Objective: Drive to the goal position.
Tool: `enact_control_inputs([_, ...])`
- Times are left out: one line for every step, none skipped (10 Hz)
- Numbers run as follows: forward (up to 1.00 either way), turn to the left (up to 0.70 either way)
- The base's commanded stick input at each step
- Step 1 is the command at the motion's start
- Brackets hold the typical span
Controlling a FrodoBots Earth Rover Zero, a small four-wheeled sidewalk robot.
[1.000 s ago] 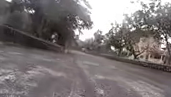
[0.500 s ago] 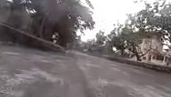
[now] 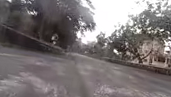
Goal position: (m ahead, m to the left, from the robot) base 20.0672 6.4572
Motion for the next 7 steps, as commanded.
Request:
enact_control_inputs([0.70,0.00])
enact_control_inputs([0.70,0.00])
enact_control_inputs([0.70,0.00])
enact_control_inputs([0.70,0.00])
enact_control_inputs([0.70,0.00])
enact_control_inputs([0.70,0.00])
enact_control_inputs([0.70,0.00])
